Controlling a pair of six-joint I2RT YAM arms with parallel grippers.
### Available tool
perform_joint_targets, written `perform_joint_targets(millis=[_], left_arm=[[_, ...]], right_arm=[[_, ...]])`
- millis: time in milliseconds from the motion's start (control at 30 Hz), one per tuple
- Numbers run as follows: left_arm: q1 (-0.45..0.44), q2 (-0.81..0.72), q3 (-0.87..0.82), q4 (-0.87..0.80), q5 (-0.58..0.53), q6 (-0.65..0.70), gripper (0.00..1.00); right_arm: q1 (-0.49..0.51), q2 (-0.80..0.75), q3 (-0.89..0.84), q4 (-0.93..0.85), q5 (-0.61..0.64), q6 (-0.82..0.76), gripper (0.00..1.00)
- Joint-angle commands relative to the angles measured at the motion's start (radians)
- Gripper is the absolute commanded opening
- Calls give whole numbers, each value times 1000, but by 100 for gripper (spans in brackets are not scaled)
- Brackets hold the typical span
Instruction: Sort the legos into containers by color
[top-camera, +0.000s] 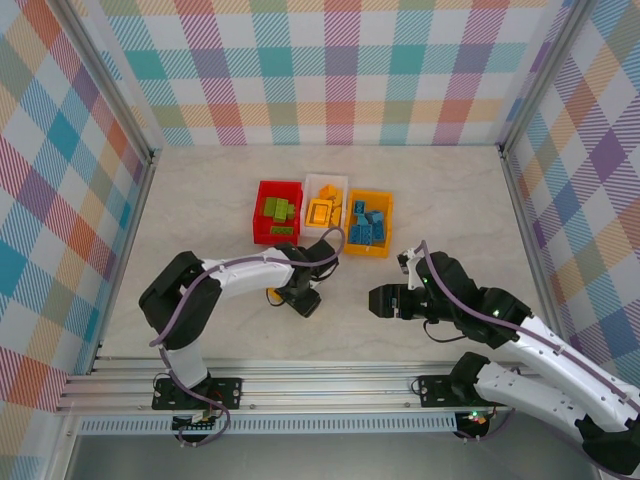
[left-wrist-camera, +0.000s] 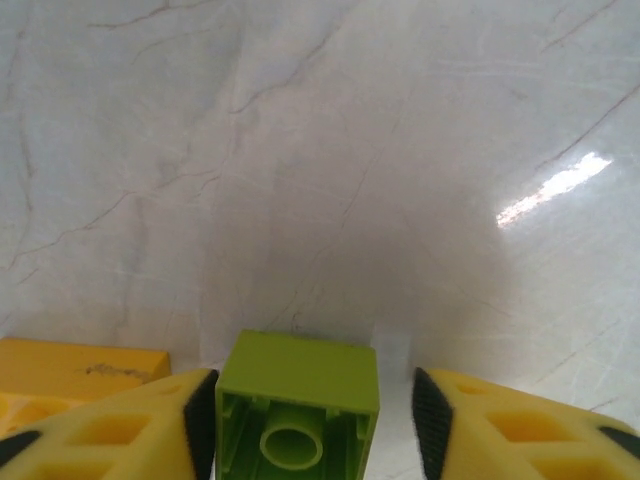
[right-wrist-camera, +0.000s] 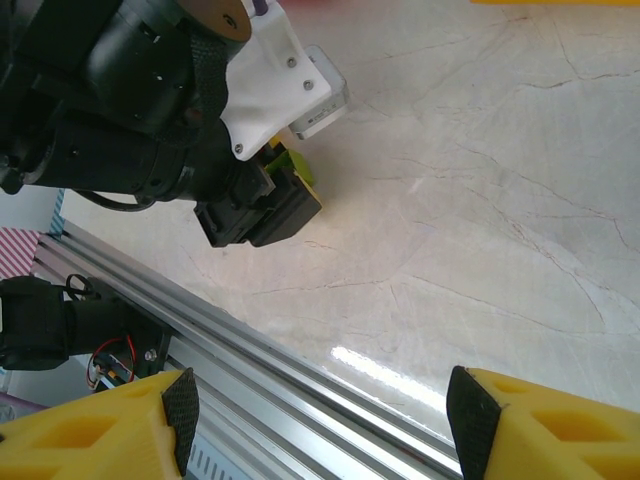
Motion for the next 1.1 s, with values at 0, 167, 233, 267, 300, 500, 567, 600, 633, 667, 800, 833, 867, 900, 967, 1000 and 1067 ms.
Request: perform_joint_targets(millis=[0, 167, 233, 267, 300, 500, 567, 600, 633, 667, 800, 833, 867, 900, 967, 1000, 1067], left_arm=[[9, 13, -8, 19, 22, -3, 46], [12, -36, 12, 17, 16, -51, 34], [30, -69, 40, -4, 3, -73, 32], [52, -92, 60, -19, 4, -82, 32], [78, -110, 78, -30, 10, -88, 32], [287, -148, 254, -78, 66, -114, 32], [346, -111, 330, -83, 48, -124, 32], [371, -89, 362, -80, 47, -130, 31], [399, -56, 398, -79, 46, -141, 31], [426, -20, 434, -77, 47, -154, 31], [478, 125, 572, -96, 37, -179, 31], [481, 160, 603, -103, 29, -181, 31], [481, 188, 632, -110, 18, -186, 31], [481, 210, 648, -113, 12, -191, 31], [481, 248, 673, -121, -9, -207, 32], [481, 262, 676, -120, -16, -214, 32], [481, 281, 673, -119, -27, -224, 33]], right_arm=[[10, -6, -5, 1, -21, 13, 68], [11, -3, -8, 23, -39, 12, 67], [13, 5, -1, 41, -52, 0, 67], [17, 17, 7, 48, -54, -14, 67], [19, 29, 15, 56, -59, -28, 67], [94, 198, 121, 189, -48, -142, 67], [129, 273, 163, 264, -19, -177, 67], [143, 303, 177, 300, -4, -188, 67], [157, 334, 189, 347, 14, -199, 67], [167, 364, 198, 392, 33, -205, 68], [176, 448, 234, 495, 67, -202, 68], [177, 466, 248, 499, 70, -199, 68], [177, 478, 257, 499, 71, -197, 67], [176, 485, 259, 503, 72, -195, 67], [177, 492, 255, 504, 74, -188, 68], [177, 492, 249, 502, 75, -186, 68], [177, 492, 241, 496, 75, -179, 68]])
